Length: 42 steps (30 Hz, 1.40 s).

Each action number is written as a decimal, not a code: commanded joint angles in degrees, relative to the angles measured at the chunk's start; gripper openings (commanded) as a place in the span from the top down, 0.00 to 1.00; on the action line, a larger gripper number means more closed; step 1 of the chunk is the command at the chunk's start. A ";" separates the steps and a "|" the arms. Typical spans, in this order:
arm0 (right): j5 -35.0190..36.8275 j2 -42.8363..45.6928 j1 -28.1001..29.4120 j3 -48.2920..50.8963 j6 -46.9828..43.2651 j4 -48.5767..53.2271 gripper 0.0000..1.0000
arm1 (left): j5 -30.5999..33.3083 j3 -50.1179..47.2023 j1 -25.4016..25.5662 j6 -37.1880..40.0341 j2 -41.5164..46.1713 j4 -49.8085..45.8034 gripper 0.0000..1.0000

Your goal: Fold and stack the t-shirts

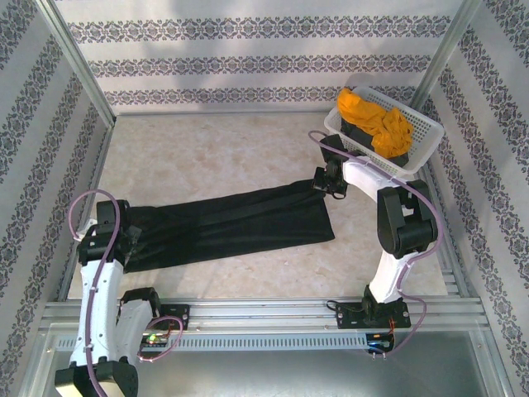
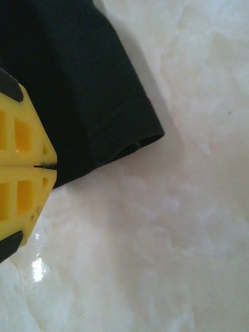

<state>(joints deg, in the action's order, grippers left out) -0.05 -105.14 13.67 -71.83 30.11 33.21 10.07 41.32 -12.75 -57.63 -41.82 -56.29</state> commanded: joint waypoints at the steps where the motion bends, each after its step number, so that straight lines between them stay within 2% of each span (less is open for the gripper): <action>1: 1.98 2.13 0.10 1.07 0.99 1.68 0.99 | 3.15 -0.91 0.01 -1.58 0.34 -3.82 1.00; 8: 0.84 5.80 -0.73 3.86 3.26 2.19 0.82 | 3.36 -2.89 0.03 -3.76 0.38 -5.23 1.00; 12: -0.47 7.72 -1.04 4.94 4.61 2.62 0.78 | 3.85 -3.15 0.01 -3.79 -0.12 -3.92 1.00; 13: -0.62 8.02 -1.08 5.18 5.10 2.86 0.78 | 4.12 -2.93 0.01 -3.63 -0.45 -3.51 0.98; 15: -0.98 8.74 -1.20 5.50 5.94 2.93 0.77 | 4.18 -2.35 0.01 -2.81 -1.51 -2.59 0.77; 22: -2.81 5.90 -0.72 3.37 7.60 2.45 0.76 | 2.40 0.98 0.01 2.09 -5.96 3.86 0.60; 25: -3.68 3.25 -0.12 0.73 7.51 2.33 0.77 | 0.93 3.01 0.01 4.33 -9.32 8.18 0.59; 29: -4.04 -0.43 0.78 -3.43 6.57 3.45 0.78 | -6.43 4.34 -0.08 7.24 -15.95 17.00 0.67; 34: -6.91 -4.13 1.29 -5.27 5.06 7.51 0.87 | -12.05 6.06 -0.08 8.01 -26.02 20.31 0.70; 36: -7.61 -2.48 1.29 -2.41 4.77 7.63 0.90 | -11.72 6.51 -0.08 8.47 -27.75 20.05 0.70; 39: -8.51 0.76 1.23 2.45 4.16 8.05 0.91 | -10.56 7.61 -0.17 10.30 -29.50 18.90 0.62; 42: -8.90 3.69 1.11 6.92 3.48 7.98 0.93 | -10.49 8.07 -0.59 11.69 -29.80 18.59 0.58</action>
<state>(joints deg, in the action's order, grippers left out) -7.55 -104.90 14.79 -67.83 35.14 38.61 -0.27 47.42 -12.86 -48.75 -71.70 -38.06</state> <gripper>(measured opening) 0.077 0.414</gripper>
